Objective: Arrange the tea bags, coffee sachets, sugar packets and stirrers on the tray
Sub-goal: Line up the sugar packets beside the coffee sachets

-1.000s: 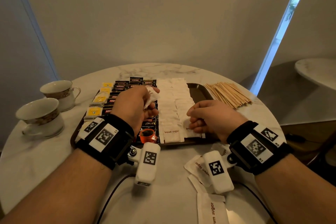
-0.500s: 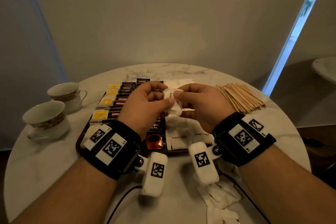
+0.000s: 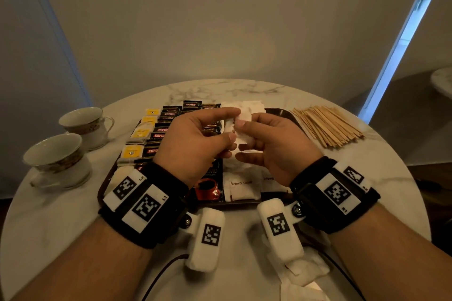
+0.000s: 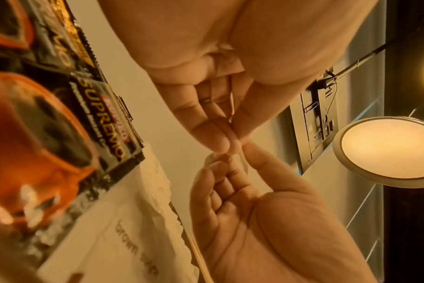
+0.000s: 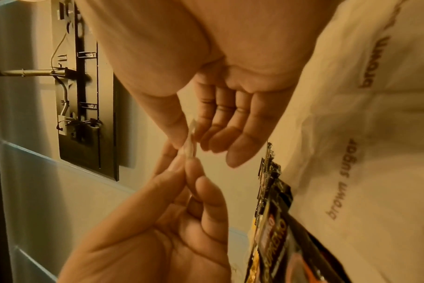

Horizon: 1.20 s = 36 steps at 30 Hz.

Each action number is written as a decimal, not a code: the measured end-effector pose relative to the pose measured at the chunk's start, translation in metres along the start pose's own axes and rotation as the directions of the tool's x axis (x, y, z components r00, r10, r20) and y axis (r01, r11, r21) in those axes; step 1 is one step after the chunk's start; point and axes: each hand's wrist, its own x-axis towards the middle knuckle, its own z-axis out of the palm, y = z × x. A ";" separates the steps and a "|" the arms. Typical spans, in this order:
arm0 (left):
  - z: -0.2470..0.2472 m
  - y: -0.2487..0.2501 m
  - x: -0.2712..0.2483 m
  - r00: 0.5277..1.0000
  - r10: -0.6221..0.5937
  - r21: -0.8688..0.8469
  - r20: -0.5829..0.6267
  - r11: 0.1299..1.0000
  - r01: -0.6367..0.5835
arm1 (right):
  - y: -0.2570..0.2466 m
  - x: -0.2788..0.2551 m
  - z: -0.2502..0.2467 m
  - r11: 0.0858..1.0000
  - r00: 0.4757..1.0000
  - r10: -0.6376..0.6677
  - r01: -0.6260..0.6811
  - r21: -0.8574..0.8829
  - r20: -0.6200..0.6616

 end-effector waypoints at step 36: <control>0.004 -0.005 0.002 0.968 -0.233 -0.284 -0.099 0.938 0.197 | -0.015 -0.048 -0.037 0.675 0.927 0.228 -0.370 -0.638 -0.297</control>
